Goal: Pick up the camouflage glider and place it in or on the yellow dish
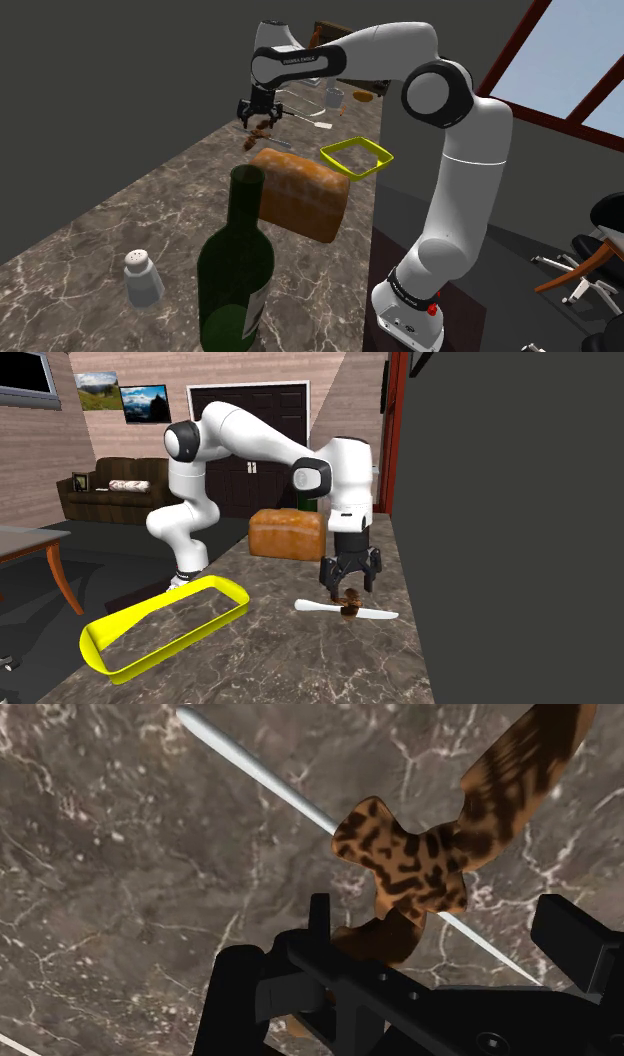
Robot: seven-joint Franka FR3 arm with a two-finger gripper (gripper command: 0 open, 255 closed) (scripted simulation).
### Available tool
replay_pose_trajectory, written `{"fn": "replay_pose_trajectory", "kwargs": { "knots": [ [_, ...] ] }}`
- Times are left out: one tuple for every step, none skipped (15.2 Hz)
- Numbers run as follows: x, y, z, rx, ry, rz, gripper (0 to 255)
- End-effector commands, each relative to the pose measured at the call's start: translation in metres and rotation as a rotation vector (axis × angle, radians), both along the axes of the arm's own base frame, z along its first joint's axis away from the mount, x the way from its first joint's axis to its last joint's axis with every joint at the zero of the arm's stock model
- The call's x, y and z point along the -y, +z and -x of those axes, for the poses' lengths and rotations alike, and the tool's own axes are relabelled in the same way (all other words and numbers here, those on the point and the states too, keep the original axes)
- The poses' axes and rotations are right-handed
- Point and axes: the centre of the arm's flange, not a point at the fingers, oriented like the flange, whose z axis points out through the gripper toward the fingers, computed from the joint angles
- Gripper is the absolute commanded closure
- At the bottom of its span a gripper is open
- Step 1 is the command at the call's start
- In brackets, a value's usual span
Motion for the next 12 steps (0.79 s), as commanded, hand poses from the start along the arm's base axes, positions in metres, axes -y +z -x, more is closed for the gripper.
{"fn": "replay_pose_trajectory", "kwargs": {
  "knots": [
    [0.0003,-0.0102,-0.0017,0.001,0.0,0.0,0],
    [0.0006,-0.0155,-0.0022,0.001,0.0,0.0,0],
    [0.0009,-0.0185,-0.0026,0.001,0.0,0.0,0],
    [0.0009,-0.0185,-0.0026,0.001,0.0,0.0,0],
    [0.0009,-0.0185,-0.0026,0.001,0.0,0.0,0],
    [0.0009,-0.0185,-0.0026,0.001,0.0,0.0,0],
    [0.0009,-0.0185,-0.0026,0.001,0.0,0.0,0],
    [0.0009,-0.0185,-0.0026,0.001,0.0,0.0,0],
    [0.0009,-0.0185,-0.0026,0.001,0.0,0.0,0],
    [0.0009,-0.0185,-0.0026,0.001,0.0,0.0,0],
    [0.0009,-0.0185,-0.0026,0.001,0.0,0.0,255],
    [0.0009,-0.0185,-0.0026,0.001,0.0,0.0,255]
  ]
}}
